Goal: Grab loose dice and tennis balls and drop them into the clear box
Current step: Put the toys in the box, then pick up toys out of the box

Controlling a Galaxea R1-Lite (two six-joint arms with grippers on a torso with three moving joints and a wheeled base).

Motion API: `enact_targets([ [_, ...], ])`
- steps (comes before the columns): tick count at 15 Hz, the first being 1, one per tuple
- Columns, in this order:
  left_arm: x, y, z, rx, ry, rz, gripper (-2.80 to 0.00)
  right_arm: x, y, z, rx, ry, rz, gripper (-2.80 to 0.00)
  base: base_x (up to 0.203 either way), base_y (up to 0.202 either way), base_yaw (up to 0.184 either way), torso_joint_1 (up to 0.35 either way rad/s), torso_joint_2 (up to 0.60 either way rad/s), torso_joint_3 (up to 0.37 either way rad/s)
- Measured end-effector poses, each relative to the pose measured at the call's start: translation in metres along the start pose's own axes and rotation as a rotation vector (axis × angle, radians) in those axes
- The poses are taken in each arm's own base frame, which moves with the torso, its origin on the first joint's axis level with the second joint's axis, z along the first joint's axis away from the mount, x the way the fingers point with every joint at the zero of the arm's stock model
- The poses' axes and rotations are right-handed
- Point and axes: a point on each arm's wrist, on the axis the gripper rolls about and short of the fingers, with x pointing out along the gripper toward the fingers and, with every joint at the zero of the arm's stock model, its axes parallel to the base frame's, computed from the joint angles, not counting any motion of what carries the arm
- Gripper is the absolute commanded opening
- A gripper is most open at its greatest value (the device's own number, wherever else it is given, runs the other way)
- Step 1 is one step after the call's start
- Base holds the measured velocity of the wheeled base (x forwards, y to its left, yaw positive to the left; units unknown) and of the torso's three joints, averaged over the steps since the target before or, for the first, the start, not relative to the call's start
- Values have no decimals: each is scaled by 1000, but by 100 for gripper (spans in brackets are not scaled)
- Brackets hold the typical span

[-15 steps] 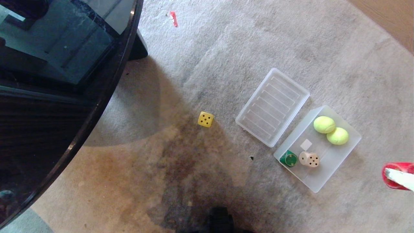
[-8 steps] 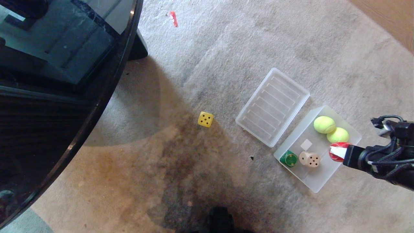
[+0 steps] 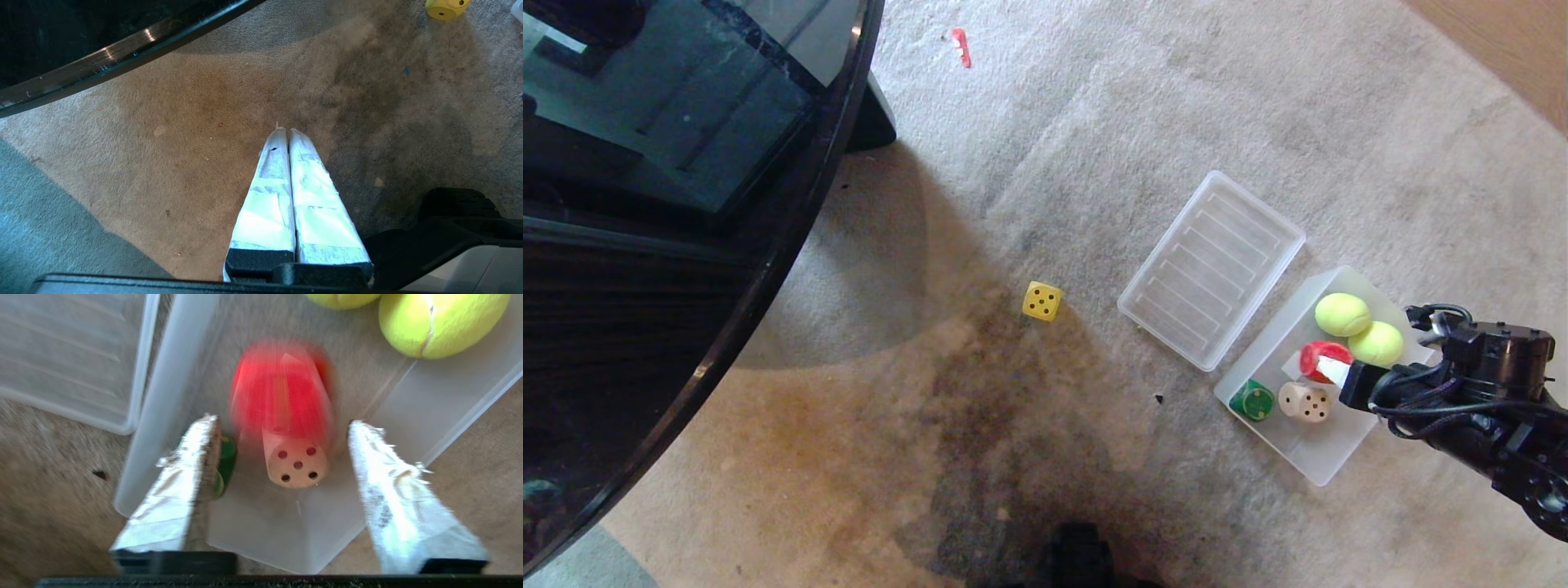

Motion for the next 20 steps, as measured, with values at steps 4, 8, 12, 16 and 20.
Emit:
enact_targets([
  [4,0,0,0,0,0,0,-280,-12,-1,-2,-56,8,0,0,0,0,0,0,0,0],
  [8,0,0,0,0,0,0,-280,-46,0,6,-53,-6,-4,-280,0,0,0,0,0,0],
  [12,0,0,0,0,0,0,-280,-100,-2,6,-74,34,-13,-280,0,0,0,0,0,0],
  [16,0,0,0,0,0,0,-280,-173,-6,-5,-141,70,-16,-280,0,0,0,0,0,0],
  [20,0,0,0,0,0,0,-280,-244,-17,-44,-190,88,-8,-280,0,0,0,0,0,0],
])
